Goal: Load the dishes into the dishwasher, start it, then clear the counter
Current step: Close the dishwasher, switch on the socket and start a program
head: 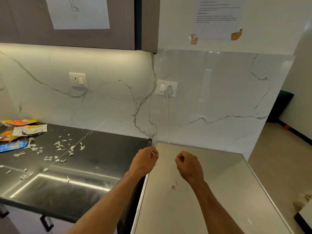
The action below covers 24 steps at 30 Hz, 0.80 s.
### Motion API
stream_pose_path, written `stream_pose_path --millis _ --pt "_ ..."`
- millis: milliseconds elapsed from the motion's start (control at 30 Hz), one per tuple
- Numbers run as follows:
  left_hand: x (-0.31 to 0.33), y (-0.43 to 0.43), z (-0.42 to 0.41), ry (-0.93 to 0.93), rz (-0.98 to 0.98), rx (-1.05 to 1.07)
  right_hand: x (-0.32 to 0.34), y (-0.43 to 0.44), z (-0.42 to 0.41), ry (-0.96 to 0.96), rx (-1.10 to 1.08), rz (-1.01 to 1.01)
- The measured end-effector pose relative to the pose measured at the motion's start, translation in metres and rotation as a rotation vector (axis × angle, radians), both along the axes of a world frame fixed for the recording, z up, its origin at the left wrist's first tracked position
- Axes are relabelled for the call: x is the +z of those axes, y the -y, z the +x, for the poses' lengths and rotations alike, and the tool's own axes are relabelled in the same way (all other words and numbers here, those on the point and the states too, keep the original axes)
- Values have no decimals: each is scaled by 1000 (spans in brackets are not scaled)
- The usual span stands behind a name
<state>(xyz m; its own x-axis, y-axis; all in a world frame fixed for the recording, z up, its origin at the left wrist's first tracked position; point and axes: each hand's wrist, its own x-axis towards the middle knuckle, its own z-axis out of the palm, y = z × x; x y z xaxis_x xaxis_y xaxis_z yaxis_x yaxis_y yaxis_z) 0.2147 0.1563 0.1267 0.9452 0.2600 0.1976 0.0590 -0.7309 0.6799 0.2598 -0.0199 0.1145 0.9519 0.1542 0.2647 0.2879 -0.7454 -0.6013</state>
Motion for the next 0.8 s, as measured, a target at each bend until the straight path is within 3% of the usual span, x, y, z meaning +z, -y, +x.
stream_pose_path --millis 300,600,800 --pt "38 -23 101 216 177 6 40 -27 103 192 52 -49" --pt "72 -55 194 275 457 10 80 -70 202 322 163 -157" --pt "76 -73 256 208 563 -15 92 -100 253 356 165 -209"
